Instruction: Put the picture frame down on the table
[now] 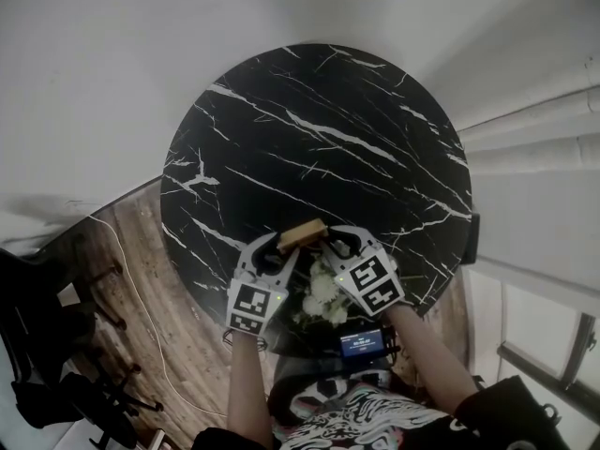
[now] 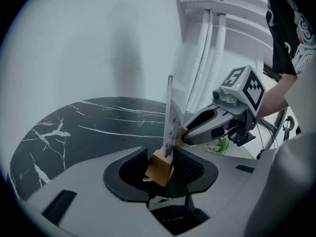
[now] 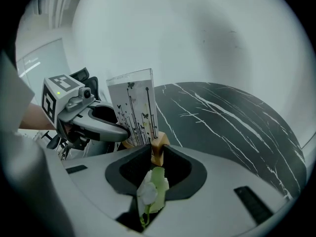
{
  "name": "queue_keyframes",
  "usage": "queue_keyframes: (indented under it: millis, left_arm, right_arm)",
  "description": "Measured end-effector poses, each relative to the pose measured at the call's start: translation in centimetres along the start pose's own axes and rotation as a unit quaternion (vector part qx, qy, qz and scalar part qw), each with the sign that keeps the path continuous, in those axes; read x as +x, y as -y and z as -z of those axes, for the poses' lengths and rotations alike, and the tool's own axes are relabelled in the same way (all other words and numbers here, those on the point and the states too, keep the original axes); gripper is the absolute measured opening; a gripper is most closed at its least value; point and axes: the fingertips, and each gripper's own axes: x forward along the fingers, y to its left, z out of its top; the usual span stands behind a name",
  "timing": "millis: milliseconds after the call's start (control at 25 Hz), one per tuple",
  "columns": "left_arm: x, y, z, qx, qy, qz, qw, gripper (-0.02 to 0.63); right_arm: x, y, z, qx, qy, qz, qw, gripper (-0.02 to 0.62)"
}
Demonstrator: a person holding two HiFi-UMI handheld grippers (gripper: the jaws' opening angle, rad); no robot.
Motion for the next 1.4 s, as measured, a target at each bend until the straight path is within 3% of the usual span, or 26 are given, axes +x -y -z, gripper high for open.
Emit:
queue_keyframes:
  millis: [760, 1120, 1200, 1280, 1400]
  left_arm:
    - [-1.3, -0.1, -2.0, 0.006, 0.024, -0.023, 0.9994, 0.184]
    - [-4.1, 0.5, -4.4, 0.007, 0.061, -0.039, 0.9973, 0.18]
    - [-5.1, 0.3, -4.7, 0.011, 0.063, -0.055, 0.9964, 0.157]
    - [-6.6, -0.1, -5.1, 0.007, 0.073, -0.079, 0.9942, 0.091]
    - [-8.5, -0.2, -5.6, -0.011, 0.09, -0.096, 0.9913, 0.031]
  right_arm:
    - [-1.9, -0.2, -1.5, -0.005, 0.027, 0.035, 0.999, 0.072]
    - [-4.7, -1.2, -3.0, 0.001, 0.062, 0.055, 0.997, 0.072]
    - [-5.8, -1.5, -3.7, -0.003, 0.084, 0.068, 0.994, 0.055]
    - [-6.7, -2.0, -4.0, -0.001, 0.1, 0.073, 0.992, 0.03]
    - [-7.9, -3.0, -4.0, 0.025, 0.119, 0.066, 0.99, 0.023]
